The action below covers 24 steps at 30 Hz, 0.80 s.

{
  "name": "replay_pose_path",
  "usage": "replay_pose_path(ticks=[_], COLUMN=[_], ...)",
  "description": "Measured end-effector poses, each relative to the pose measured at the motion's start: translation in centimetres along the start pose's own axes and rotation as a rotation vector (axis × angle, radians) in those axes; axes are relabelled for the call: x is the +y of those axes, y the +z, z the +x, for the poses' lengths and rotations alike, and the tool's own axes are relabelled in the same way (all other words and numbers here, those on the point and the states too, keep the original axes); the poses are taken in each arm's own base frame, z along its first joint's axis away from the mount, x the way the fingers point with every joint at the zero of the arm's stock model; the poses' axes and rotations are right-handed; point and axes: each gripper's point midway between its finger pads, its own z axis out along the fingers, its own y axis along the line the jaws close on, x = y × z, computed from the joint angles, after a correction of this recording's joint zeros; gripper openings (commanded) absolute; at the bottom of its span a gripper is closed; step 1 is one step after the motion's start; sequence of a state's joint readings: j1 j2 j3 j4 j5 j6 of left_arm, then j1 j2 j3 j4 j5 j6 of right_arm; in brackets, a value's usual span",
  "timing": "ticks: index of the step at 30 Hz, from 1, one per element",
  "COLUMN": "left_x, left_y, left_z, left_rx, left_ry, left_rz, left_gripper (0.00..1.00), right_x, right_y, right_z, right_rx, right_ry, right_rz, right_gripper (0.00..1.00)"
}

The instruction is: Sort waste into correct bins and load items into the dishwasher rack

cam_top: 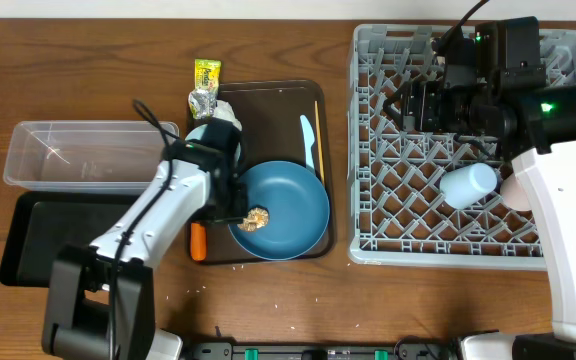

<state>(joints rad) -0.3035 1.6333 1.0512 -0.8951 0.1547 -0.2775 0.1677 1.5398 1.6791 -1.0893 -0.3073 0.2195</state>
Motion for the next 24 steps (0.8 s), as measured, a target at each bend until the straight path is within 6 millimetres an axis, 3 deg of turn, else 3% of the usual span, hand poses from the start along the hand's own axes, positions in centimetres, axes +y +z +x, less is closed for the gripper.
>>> replay_pose_path(ticks=[3, 8, 11, 19, 24], left_x=[-2.3, -8.2, -10.5, -10.4, -8.2], left_y=[0.1, 0.0, -0.3, -0.4, 0.0], left_z=[0.3, -0.8, -1.0, -1.2, -1.3], left_rx=[-0.017, -0.141, -0.187, -0.194, -0.19], left_ry=[0.094, 0.275, 0.335, 0.325, 0.305], left_rz=[0.018, 0.101, 0.136, 0.13, 0.017], left_gripper=[0.47, 0.47, 0.47, 0.46, 0.29], right_x=[-0.2, -0.4, -0.5, -0.6, -0.6], right_y=[0.0, 0.0, 0.0, 0.0, 0.0], right_z=[0.0, 0.0, 0.1, 0.6, 0.7], right_rx=[-0.002, -0.003, 0.002, 0.02, 0.026], right_ry=[0.0, 0.001, 0.003, 0.009, 0.01], right_rz=[0.01, 0.02, 0.026, 0.033, 0.035], right_gripper=[0.74, 0.74, 0.74, 0.75, 0.75])
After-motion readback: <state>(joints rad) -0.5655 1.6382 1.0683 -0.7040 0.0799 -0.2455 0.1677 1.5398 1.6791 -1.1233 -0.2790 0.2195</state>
